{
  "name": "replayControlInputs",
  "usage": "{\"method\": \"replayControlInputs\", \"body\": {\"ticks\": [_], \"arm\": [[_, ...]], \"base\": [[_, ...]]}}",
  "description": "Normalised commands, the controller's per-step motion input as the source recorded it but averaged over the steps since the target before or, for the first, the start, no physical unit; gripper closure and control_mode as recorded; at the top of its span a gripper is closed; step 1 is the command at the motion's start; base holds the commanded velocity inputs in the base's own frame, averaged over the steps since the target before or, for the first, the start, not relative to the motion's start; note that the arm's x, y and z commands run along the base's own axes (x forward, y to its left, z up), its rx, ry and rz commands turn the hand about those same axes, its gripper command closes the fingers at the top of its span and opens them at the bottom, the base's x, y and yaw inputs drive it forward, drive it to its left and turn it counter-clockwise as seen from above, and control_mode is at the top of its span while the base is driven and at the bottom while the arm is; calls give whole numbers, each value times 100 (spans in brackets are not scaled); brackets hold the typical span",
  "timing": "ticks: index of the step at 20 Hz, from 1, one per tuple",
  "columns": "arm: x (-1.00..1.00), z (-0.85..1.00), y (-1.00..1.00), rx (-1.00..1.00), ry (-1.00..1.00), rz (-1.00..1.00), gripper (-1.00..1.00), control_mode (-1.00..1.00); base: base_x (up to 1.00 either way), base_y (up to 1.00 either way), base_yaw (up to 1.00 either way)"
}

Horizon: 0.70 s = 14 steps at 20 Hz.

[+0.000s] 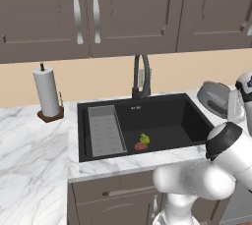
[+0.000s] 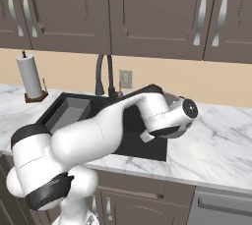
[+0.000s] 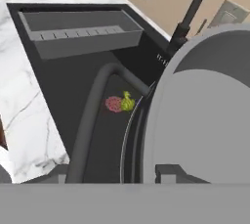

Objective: Dump the broccoli from the pot into the sink. Then turn on the water and wash the broccoli. Then turn off the water and put the broccoli back in the pot.

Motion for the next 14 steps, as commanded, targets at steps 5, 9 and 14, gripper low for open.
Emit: {"method": "replayControlInputs", "body": {"ticks": [5, 9, 14], "arm": [[1, 0, -45, -23, 1, -18, 100, -100], [8, -2, -51, -16, 7, -16, 100, -100], [15, -19, -46, -10, 13, -13, 100, -100]], "base": [[0, 0, 0], [0, 0, 0], [0, 0, 0]]}}
